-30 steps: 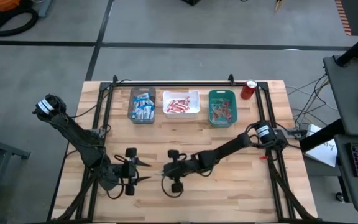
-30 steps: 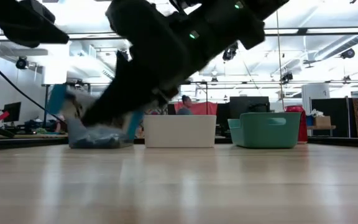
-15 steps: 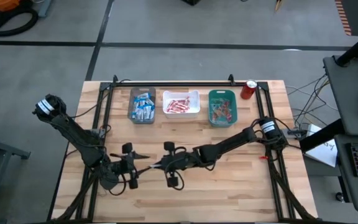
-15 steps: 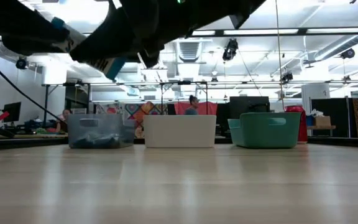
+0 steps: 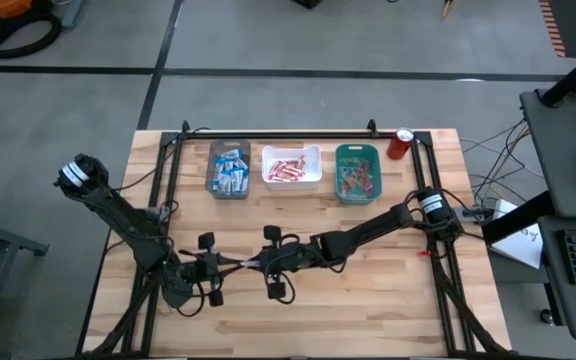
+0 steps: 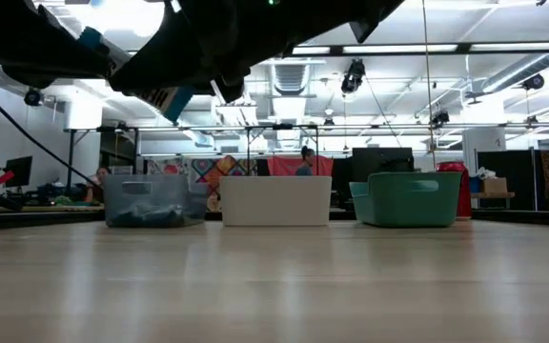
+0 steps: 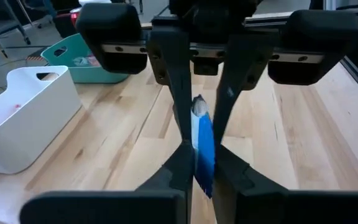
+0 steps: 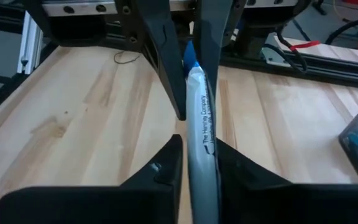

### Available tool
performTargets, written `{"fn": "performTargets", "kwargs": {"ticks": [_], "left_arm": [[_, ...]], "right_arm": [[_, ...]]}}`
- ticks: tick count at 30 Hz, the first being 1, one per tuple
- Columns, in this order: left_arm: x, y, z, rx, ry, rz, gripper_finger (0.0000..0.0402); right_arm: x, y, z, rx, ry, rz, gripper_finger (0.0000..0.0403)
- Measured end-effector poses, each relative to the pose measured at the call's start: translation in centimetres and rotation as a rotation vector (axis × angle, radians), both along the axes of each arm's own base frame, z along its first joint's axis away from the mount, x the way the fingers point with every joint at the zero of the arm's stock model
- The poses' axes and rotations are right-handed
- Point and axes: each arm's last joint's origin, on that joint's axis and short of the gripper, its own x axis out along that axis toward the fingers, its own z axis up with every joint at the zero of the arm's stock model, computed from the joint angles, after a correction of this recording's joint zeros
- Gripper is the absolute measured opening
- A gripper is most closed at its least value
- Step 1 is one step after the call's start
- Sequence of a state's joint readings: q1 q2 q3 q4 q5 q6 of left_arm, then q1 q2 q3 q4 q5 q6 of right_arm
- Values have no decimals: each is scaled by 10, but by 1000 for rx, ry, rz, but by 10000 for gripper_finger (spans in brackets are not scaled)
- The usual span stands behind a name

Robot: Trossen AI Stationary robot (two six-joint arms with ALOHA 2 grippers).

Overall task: Sort candy
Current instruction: Put the white chocolate into the gray bin

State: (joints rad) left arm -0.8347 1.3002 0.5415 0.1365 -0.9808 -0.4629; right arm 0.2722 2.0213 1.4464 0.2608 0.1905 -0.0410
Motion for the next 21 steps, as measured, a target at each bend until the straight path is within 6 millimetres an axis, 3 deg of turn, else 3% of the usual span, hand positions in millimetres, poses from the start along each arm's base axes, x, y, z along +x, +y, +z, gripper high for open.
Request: {"fn": "performTargets", "kwargs": {"ticks": [6, 11, 15, 21], "left_arm": [[0, 7, 9, -14, -22, 22, 5], [5, 29, 21, 1, -28, 90, 2], [6, 58, 32, 47, -6, 191, 1], [-2, 124, 41, 90, 97, 444, 1]], "right_arm": [[-7, -5, 17, 8, 28, -8, 115], [-20, -15, 41, -53, 63, -98, 160], [-38, -24, 64, -105, 111, -214, 182], [-61, -33, 89, -106, 148, -337, 198]]}}
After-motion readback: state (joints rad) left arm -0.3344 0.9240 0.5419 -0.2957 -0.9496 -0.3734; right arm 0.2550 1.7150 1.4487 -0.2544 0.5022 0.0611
